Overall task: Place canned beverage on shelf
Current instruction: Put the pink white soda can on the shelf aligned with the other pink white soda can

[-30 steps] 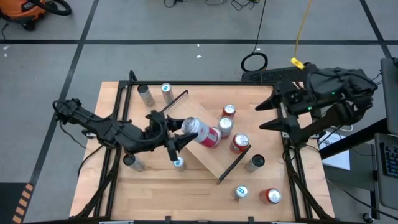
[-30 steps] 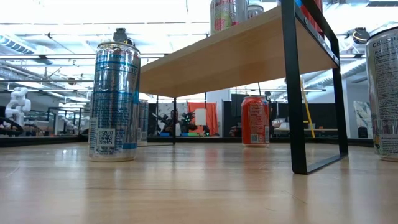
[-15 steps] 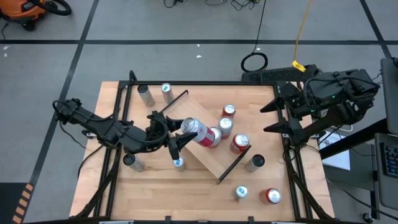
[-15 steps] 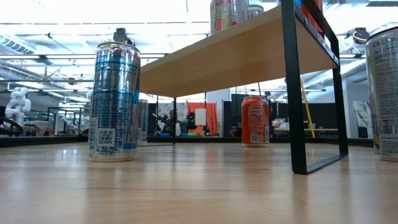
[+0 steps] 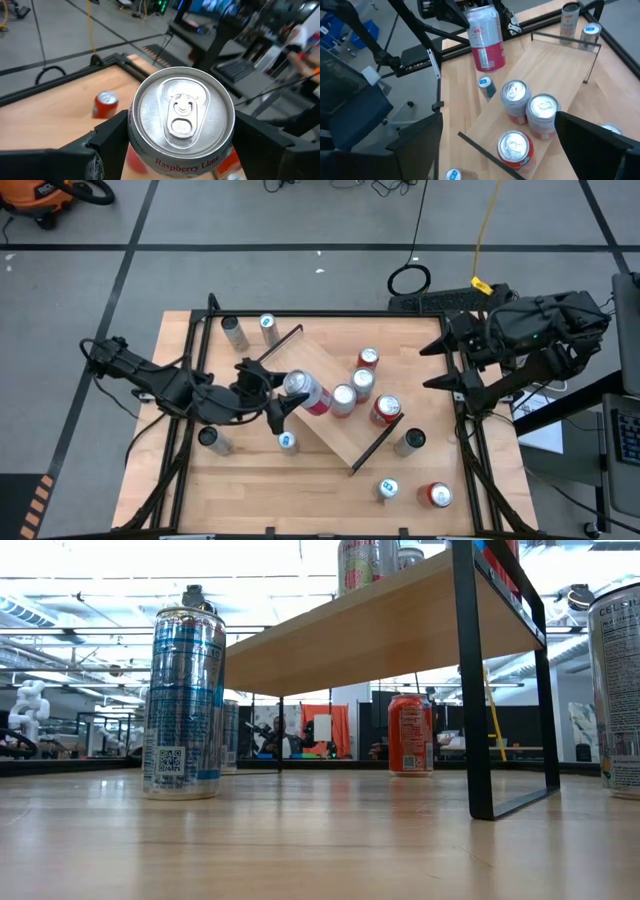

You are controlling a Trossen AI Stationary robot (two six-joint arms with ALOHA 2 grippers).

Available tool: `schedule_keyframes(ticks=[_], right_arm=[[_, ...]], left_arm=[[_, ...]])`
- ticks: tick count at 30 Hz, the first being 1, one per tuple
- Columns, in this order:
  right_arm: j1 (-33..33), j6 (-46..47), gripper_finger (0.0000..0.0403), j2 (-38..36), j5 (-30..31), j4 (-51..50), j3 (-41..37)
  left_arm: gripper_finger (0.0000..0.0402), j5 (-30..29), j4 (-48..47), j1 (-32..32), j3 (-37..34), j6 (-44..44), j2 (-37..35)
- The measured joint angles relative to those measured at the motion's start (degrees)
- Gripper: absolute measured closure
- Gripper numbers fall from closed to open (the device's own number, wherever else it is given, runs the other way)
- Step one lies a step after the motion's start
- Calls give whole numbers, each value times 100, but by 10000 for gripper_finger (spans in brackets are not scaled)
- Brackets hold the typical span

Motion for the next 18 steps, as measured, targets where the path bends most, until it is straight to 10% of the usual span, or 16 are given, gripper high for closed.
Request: schedule_keyframes(ticks=[18], right_arm=[[-1, 887, 39, 9, 288, -62, 0]], left_arm=[[111, 574, -334, -22, 0, -240, 51]])
